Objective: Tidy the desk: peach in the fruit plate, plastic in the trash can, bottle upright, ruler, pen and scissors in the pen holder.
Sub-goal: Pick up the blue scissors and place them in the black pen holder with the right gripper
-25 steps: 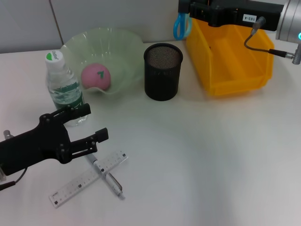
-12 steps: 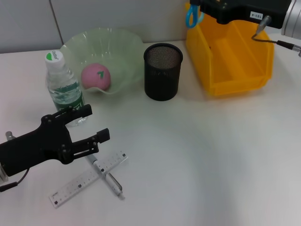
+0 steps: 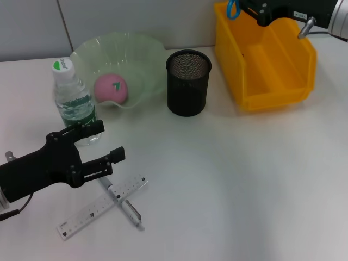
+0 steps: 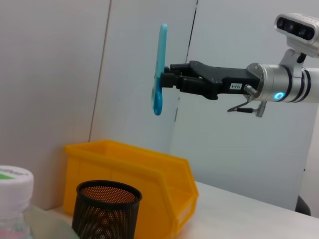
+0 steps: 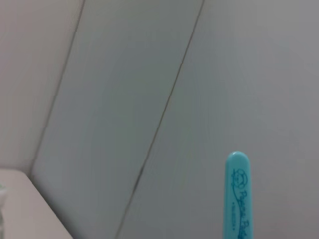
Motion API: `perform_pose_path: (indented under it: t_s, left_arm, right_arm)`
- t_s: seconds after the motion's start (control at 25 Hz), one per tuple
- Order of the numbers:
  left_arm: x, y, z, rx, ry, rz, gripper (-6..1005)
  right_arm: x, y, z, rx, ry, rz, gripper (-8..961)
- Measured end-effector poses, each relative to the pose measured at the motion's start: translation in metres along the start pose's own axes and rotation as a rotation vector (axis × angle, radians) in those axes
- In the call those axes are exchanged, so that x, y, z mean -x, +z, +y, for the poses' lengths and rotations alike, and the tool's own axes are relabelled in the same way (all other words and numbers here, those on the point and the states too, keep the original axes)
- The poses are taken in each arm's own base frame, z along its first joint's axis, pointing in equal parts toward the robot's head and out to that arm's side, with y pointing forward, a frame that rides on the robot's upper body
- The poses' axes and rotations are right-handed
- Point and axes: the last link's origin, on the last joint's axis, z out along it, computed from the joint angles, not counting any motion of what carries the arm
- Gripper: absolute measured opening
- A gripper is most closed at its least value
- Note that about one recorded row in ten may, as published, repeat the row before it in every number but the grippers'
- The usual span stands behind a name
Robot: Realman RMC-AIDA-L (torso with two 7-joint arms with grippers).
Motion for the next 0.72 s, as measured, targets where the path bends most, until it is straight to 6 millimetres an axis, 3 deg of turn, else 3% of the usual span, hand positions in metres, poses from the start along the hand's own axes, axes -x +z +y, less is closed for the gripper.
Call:
perform_pose_path:
  t_s: [0.32,0.72]
  left_arm:
    - [0.001,-0.002,-0.001,-0.015,-0.004,0.004,841]
    - [0.007,-0.003,0.0,-0.03,0.025,-0.003,841]
  right_arm:
    - [0.001,0.01,0.001,-0.021,-0.201,0.044,239]
    - [-0.004,0.021,0.023,-0.029,-0.558,0.135,239]
